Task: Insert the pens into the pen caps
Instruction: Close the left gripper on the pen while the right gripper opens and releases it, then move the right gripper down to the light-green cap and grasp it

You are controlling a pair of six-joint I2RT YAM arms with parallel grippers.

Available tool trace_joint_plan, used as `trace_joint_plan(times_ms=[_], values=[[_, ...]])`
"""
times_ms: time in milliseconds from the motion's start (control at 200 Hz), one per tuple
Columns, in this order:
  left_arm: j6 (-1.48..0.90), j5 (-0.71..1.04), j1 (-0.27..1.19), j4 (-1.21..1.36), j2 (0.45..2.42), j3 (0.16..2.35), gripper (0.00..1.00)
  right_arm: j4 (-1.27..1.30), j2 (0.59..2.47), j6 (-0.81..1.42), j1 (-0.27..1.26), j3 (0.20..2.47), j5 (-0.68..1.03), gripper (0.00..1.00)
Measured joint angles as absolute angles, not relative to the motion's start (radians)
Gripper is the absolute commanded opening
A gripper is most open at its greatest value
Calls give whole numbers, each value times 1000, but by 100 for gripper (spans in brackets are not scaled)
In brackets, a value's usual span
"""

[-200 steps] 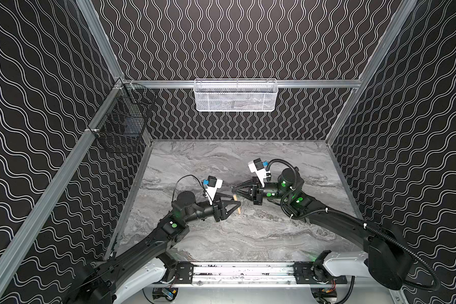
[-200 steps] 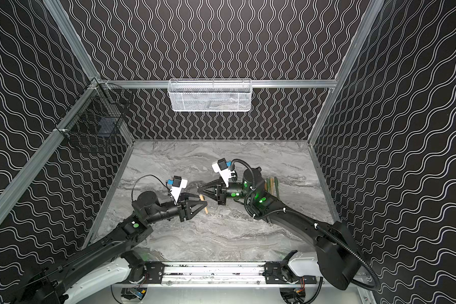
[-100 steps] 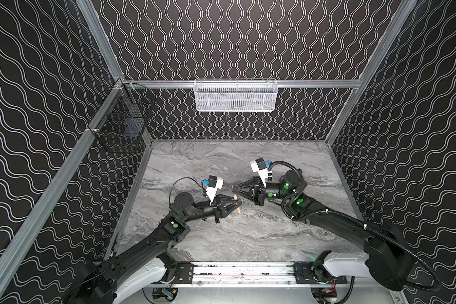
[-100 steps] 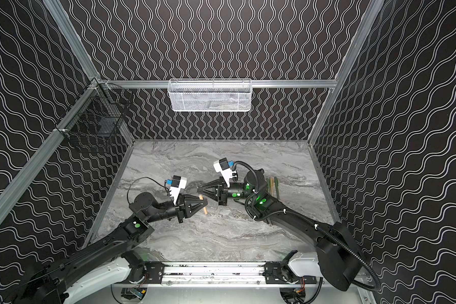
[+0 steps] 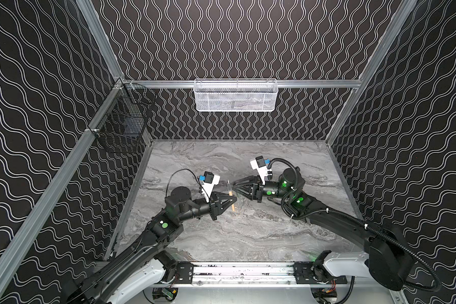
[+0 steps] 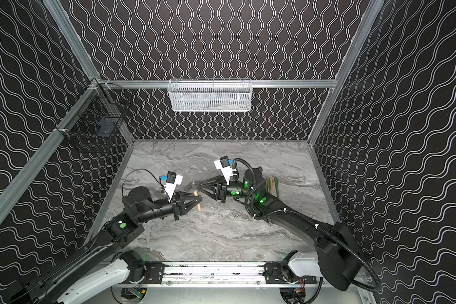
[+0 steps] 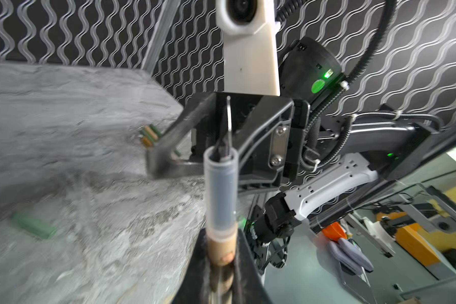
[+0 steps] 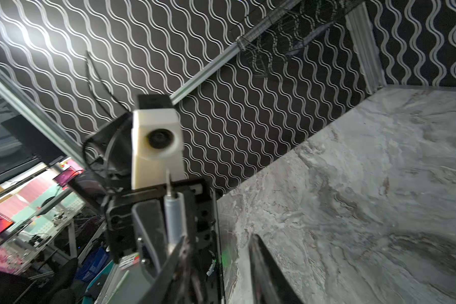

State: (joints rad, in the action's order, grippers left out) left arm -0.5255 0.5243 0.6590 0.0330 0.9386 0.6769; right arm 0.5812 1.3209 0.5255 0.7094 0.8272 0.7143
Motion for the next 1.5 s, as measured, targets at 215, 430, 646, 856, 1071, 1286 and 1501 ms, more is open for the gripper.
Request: trace_joint_plan(times_ms=[215, 430, 646, 856, 1071, 1286, 1501], values=[[-361, 479, 569, -378, 894, 827, 0, 292, 1406, 443, 703, 926, 550, 47], [-266, 556, 538, -558, 860, 840, 0, -79, 1650, 375, 701, 1161, 339, 48], [-251, 659, 537, -559, 850, 804, 0, -366, 1880, 321, 701, 1341, 157, 48], [-244, 699, 537, -550, 848, 792, 0, -479, 2026, 276, 701, 1446, 87, 48], [-236, 711, 537, -546, 856, 791, 0, -513, 2117, 257, 701, 1520, 65, 46], [-233, 710, 537, -546, 863, 791, 0, -512, 2149, 250, 701, 1560, 62, 41], [-233, 710, 537, -543, 866, 791, 0, -508, 2172, 250, 698, 1590, 62, 29]])
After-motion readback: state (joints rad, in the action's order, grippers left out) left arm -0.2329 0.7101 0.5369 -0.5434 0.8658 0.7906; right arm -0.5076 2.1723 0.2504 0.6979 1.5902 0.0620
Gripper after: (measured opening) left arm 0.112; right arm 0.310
